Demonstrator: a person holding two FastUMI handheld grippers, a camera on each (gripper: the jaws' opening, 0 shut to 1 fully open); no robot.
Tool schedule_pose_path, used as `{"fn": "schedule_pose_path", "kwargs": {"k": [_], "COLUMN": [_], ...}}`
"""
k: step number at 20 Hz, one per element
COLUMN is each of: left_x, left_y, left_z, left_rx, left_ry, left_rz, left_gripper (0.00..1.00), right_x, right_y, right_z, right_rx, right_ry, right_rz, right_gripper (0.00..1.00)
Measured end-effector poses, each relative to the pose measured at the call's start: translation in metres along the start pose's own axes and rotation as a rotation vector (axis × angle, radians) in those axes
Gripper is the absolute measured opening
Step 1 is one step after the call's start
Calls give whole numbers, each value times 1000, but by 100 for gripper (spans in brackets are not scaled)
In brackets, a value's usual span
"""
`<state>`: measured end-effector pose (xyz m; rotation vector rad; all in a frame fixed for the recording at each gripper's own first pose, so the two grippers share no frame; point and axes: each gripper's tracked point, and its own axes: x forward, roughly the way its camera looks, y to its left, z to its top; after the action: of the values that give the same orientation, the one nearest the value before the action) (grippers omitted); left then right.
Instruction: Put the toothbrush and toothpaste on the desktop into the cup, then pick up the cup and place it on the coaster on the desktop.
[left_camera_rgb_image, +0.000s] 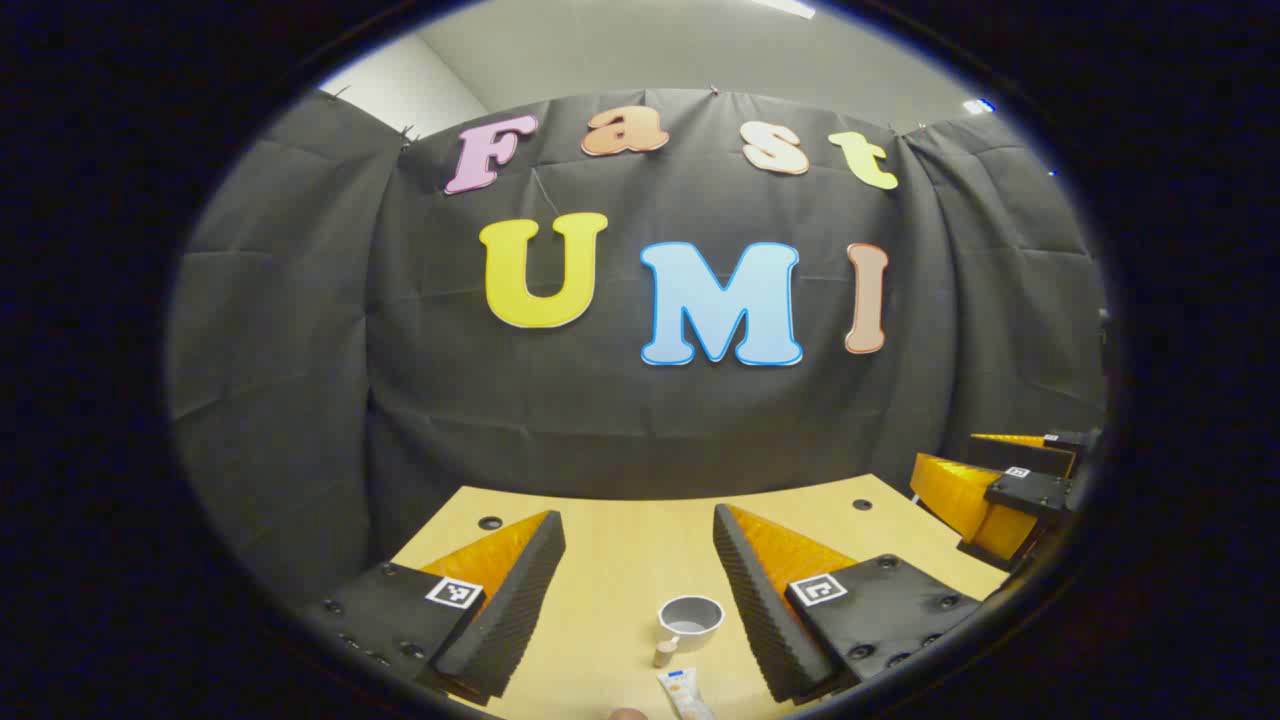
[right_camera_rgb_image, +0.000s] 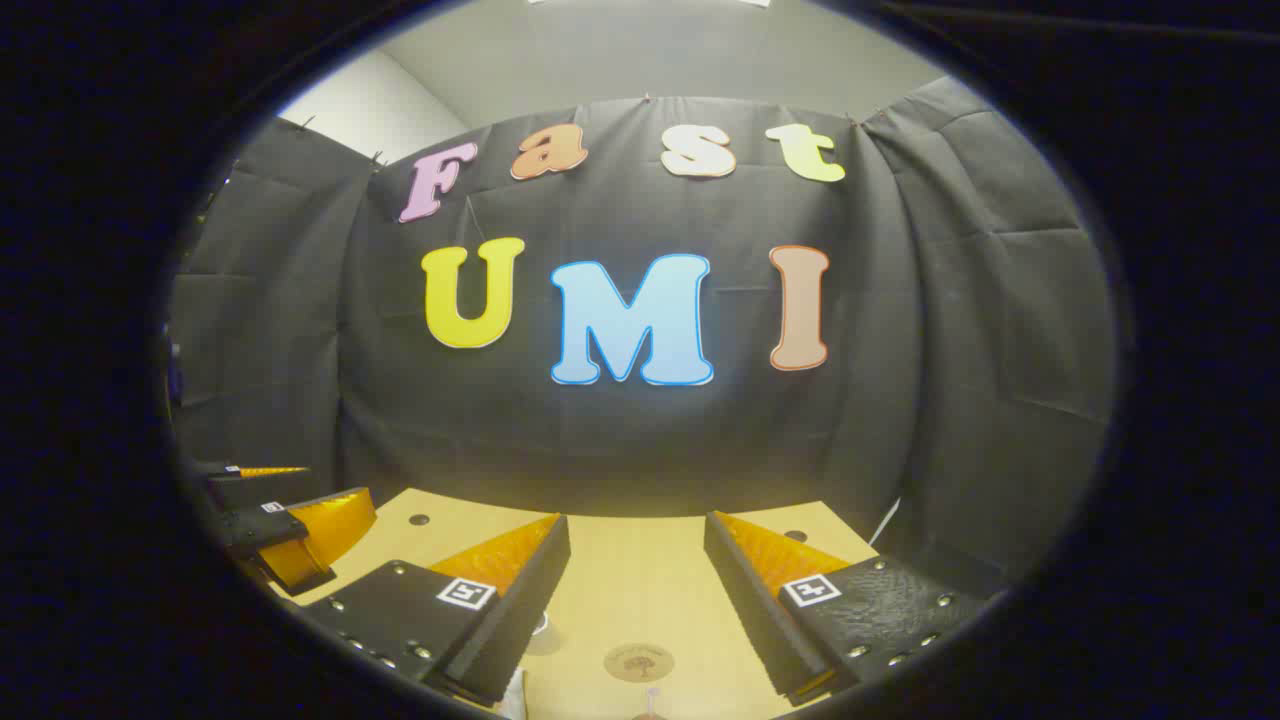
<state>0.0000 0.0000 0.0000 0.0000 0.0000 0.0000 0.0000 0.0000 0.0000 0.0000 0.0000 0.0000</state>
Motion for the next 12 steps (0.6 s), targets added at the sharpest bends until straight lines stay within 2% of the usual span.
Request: {"fn": "schedule_pose_path", "kwargs": {"k": [3, 7, 8, 12], "left_x": [0, 1, 1, 2], "left_y": [-3, -10, -10, -21], "left_z": [-1, -3, -5, -16], "left_rx": [24, 3, 4, -5], "left_ry": [13, 24, 28, 63], "left_rz": [-2, -7, -6, -20], "left_gripper": [93, 93, 96, 93], "right_x": [1, 1, 1, 1], "right_y": [4, 7, 7, 3], "right_z": [-3, -8, -10, -25], "right_rx": [3, 4, 5, 28], "right_ry": [17, 33, 37, 90], "right_rz": [18, 44, 47, 54], "right_gripper": [89, 89, 89, 89]}}
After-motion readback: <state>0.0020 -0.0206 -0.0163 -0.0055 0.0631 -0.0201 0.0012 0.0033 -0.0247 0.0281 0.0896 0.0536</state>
